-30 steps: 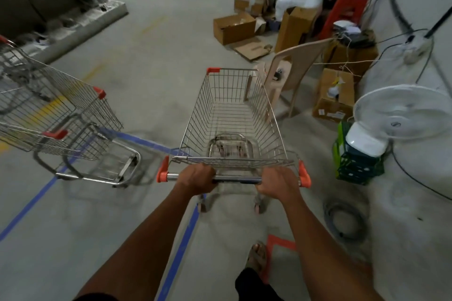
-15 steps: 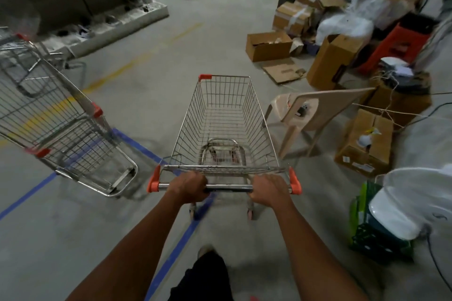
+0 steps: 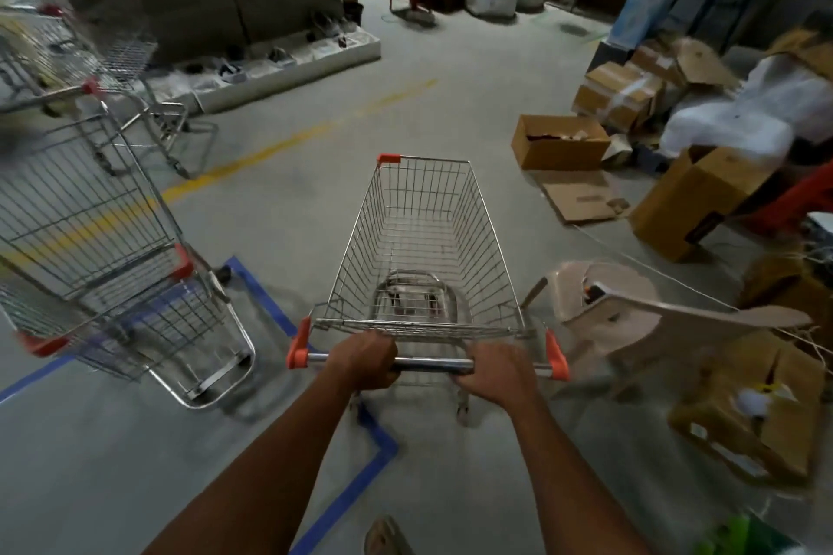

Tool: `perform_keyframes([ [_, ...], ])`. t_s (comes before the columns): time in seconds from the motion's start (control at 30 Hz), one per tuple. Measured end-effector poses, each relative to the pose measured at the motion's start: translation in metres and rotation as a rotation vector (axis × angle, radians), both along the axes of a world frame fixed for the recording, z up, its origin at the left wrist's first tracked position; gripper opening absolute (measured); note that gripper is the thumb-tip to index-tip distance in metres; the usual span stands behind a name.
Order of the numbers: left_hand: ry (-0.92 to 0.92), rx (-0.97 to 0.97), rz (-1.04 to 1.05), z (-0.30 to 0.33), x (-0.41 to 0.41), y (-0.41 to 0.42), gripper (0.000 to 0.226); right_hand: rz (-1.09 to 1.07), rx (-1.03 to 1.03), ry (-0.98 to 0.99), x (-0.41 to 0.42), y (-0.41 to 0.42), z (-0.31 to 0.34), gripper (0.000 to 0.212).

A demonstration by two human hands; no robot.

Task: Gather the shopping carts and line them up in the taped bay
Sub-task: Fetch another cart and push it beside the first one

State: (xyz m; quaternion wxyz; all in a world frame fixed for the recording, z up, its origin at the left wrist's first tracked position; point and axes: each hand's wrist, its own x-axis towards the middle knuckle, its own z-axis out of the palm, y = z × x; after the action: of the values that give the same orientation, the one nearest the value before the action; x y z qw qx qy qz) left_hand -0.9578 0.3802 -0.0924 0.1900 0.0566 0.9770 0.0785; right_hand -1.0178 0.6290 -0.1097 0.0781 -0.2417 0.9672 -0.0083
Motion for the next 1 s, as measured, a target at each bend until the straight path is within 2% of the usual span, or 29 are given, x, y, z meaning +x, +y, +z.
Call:
perform_keyframes([
  [0.13,-0.017,0.023,0.050,0.002,-0.048,-0.011,0.027,0.060,0.042,-0.020,-0.067,-0.016,-0.009,0.066],
  [0.4,-0.007,0.057,0.183,-0.002,-0.157,-0.026,0.022,0.179,0.099,0.025,-0.207,-0.046,0.005,0.054],
  [0.7,0.011,0.039,0.397,-0.001,-0.285,-0.050,0.027,0.376,0.110,-0.005,-0.373,-0.096,0.014,0.051],
  [1.0,0.001,0.045,0.557,-0.002,-0.386,-0.081,0.022,0.553,0.097,0.005,-0.511,-0.155,0.008,0.052],
])
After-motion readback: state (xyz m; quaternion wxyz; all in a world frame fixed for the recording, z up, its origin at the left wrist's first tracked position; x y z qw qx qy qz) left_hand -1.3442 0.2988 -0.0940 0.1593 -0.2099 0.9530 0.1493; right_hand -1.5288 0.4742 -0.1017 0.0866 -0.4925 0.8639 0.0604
